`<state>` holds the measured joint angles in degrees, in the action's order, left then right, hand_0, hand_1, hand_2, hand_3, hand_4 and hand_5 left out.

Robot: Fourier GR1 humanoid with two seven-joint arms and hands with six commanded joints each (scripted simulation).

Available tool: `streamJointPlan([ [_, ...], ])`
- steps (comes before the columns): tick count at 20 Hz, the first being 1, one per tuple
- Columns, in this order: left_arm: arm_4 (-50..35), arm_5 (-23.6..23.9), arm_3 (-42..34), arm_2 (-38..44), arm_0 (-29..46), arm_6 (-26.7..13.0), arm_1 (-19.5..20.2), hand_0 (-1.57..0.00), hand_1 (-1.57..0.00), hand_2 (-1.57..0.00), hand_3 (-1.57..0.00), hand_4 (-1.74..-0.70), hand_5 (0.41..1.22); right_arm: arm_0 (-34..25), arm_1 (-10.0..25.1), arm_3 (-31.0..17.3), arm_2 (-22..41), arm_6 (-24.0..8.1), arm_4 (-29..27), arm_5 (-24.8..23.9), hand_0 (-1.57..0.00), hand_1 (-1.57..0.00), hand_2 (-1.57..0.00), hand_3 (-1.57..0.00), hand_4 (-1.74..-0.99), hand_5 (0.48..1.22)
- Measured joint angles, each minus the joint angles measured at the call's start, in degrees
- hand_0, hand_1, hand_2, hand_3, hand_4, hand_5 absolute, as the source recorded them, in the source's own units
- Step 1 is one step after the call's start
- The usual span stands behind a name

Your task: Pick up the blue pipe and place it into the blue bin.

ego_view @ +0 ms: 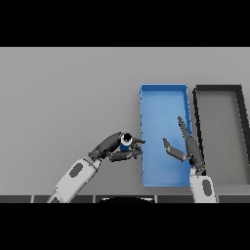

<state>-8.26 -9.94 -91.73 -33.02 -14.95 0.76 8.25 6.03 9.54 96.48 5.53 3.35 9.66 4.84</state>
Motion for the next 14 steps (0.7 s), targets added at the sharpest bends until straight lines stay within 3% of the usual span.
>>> streamJointPlan([
  [7, 0.6, 0.2, -0.7, 0.0, 0.2, -0.9, 0.4, -1.57, -1.57, -1.57, -1.44, -1.73, 1.22, -4.2, 1.3, -4.6, -0.7, 0.4, -2.4, 3.7, 0.0, 0.0, 0.0, 0.0, -1.229, 0.687],
  [9, 0.3, -0.2, -0.8, -0.1, 0.3, -0.8, 0.3, -1.57, -1.57, -1.57, -1.44, -1.73, 1.22, -3.6, 1.4, -4.8, -0.7, 3.2, -3.0, 4.4, 0.0, 0.0, 0.0, 0.0, -1.215, 0.669],
  [12, 0.4, -0.2, -0.5, 0.2, 0.0, -0.7, 0.4, -1.57, -1.57, -1.57, -1.44, -1.73, 1.221, -5.0, 2.5, -1.5, -2.0, 3.9, -13.6, 12.3, 0.0, 0.0, 0.0, 0.0, -1.242, 0.584],
  [14, 0.3, -0.8, -0.4, -0.1, 0.3, -0.5, 0.4, -1.57, -1.57, -1.57, -1.44, -1.73, 1.221, -6.3, 4.7, 1.6, -2.6, -0.5, -20.8, 16.8, 0.0, 0.0, 0.0, 0.0, -1.271, 0.537],
])
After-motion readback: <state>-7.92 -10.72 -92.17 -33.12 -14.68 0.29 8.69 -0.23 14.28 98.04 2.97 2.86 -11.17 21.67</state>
